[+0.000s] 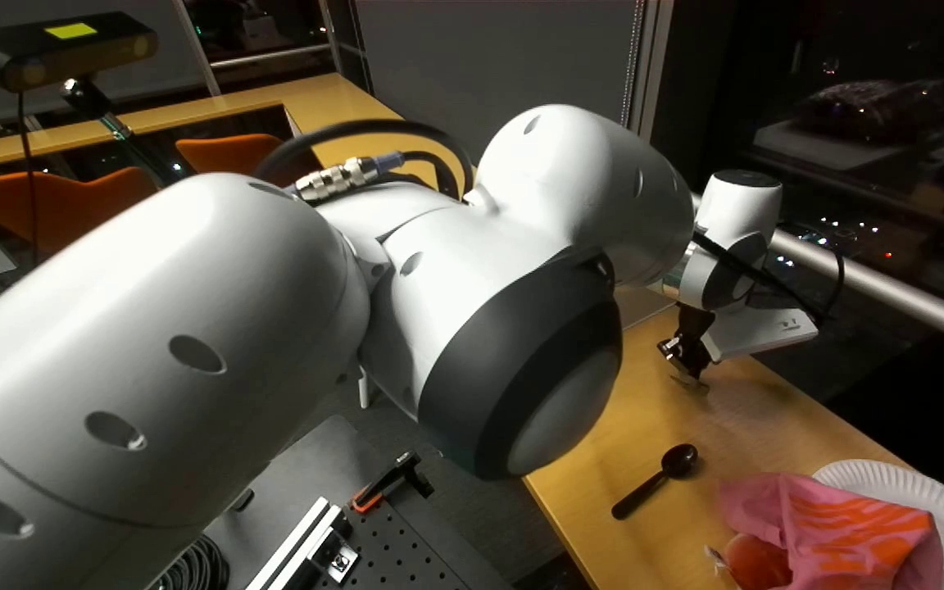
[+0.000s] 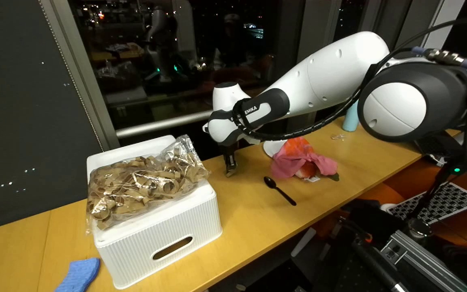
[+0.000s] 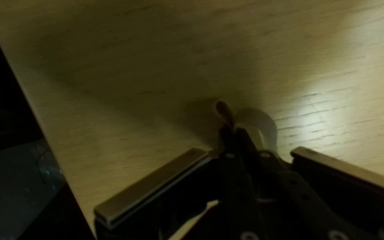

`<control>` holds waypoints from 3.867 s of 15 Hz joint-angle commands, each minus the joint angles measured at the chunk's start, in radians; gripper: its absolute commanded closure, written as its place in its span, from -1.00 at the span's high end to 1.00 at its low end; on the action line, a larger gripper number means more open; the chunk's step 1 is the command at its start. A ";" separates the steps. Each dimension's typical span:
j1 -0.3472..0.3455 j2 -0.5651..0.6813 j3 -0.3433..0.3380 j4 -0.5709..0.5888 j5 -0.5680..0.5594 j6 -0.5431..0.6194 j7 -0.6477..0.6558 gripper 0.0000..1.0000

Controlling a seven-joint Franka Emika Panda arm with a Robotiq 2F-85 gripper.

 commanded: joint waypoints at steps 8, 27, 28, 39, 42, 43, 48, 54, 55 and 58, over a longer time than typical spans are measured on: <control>0.062 -0.266 -0.070 -0.198 -0.014 -0.017 0.469 -0.98; 0.061 -0.667 0.107 -0.609 0.267 0.023 0.592 -0.98; 0.054 -0.664 0.119 -0.618 0.291 0.057 0.553 -0.98; -0.038 -0.682 0.247 -0.719 0.577 0.200 0.119 -0.98; -0.035 -0.703 0.241 -0.739 0.617 0.197 0.068 -0.98; -0.032 -0.708 0.236 -0.744 0.623 0.197 0.056 -0.98; -0.027 -0.733 0.223 -0.770 0.629 0.193 0.036 -0.56; -0.026 -0.770 0.197 -0.793 0.619 0.194 0.041 0.16; -0.027 -0.777 0.192 -0.797 0.616 0.196 0.040 0.19; -0.029 -0.801 0.168 -0.805 0.607 0.189 0.050 0.22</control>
